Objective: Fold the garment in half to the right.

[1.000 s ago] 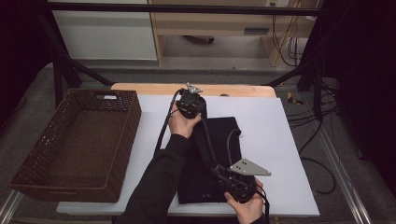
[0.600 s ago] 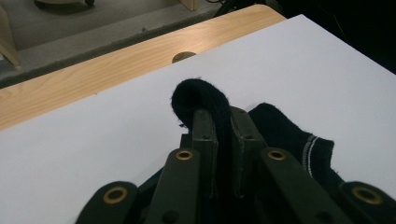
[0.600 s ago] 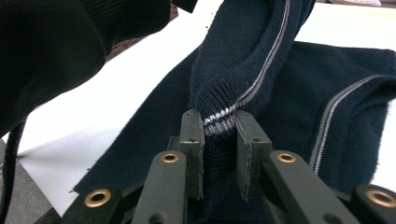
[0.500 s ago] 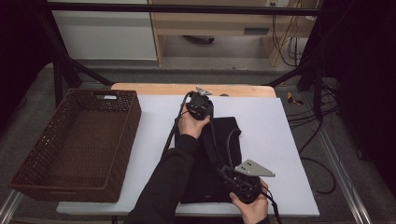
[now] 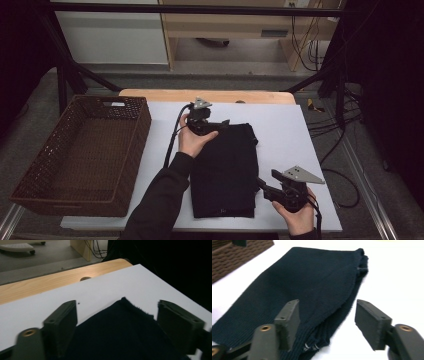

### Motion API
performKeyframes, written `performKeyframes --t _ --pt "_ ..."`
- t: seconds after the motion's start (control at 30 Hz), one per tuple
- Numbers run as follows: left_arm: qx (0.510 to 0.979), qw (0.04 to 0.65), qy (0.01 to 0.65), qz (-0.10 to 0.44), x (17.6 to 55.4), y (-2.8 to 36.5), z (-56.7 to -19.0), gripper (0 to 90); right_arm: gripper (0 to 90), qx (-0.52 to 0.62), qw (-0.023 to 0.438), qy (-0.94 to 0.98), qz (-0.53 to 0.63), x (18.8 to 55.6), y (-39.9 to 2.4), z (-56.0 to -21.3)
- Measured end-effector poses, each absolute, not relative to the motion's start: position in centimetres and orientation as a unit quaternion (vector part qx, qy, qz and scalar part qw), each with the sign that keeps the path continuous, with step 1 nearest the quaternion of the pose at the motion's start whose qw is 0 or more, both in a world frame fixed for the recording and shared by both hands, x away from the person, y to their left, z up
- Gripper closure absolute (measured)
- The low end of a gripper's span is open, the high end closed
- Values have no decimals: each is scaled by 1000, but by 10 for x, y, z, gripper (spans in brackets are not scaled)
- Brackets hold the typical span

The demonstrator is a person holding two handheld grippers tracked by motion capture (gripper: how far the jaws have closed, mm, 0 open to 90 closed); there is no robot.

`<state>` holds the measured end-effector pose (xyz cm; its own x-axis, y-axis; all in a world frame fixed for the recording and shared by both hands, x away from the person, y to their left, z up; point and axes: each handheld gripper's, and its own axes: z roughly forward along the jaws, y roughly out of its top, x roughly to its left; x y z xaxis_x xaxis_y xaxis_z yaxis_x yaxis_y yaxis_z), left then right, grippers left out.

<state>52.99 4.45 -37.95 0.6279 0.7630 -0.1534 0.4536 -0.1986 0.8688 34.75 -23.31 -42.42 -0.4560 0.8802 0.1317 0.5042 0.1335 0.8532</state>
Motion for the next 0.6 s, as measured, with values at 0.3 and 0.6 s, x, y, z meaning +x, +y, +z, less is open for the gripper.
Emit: performKeyframes --t 0.3,0.6 --pt "768 471 408 151 497 87 -394 5 247 450 157 757 447 363 -229 -434" --pt "770 467 410 144 463 115 -410 4 309 440 125 780 427 368 -224 -448"
